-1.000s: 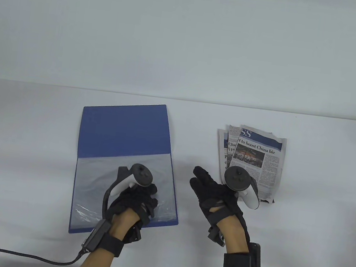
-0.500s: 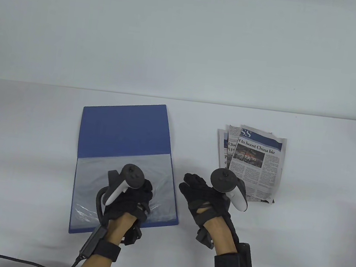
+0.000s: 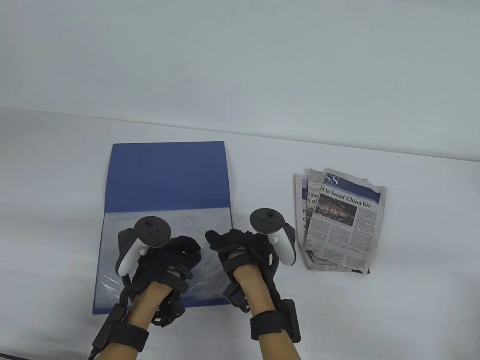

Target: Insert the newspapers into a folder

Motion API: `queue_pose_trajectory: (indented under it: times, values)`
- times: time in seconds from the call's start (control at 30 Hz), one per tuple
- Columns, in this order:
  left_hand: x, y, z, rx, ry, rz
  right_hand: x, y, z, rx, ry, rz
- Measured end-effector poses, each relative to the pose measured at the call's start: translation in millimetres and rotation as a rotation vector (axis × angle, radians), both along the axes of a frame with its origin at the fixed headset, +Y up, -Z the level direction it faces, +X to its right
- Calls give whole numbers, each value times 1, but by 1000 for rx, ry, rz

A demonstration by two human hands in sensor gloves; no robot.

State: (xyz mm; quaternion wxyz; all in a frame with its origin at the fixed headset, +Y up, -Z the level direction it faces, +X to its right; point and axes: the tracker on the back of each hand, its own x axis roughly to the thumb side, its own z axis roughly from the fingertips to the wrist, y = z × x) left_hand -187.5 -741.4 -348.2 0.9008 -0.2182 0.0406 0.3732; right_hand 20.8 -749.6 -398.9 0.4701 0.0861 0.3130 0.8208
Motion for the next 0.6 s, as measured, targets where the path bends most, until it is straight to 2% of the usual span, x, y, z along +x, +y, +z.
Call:
queue_pose_trajectory:
  times: [0.2,0.33,0.37,0.47,0.6]
  values:
    - [-7,2,3,-24,93,55,-1,-7,4,64,-28,-55]
    - [-14,1,7,-40,177,145,7,-5,6,94,-44,-2]
    - [-16,1,7,-37,180,159,10,-4,7,110,-34,57]
    - [-15,-3,4,-49,110,197,12,-6,10,54,55,302]
    - [-4,-3,3,-54,10,75,20,-1,12,62,21,320]
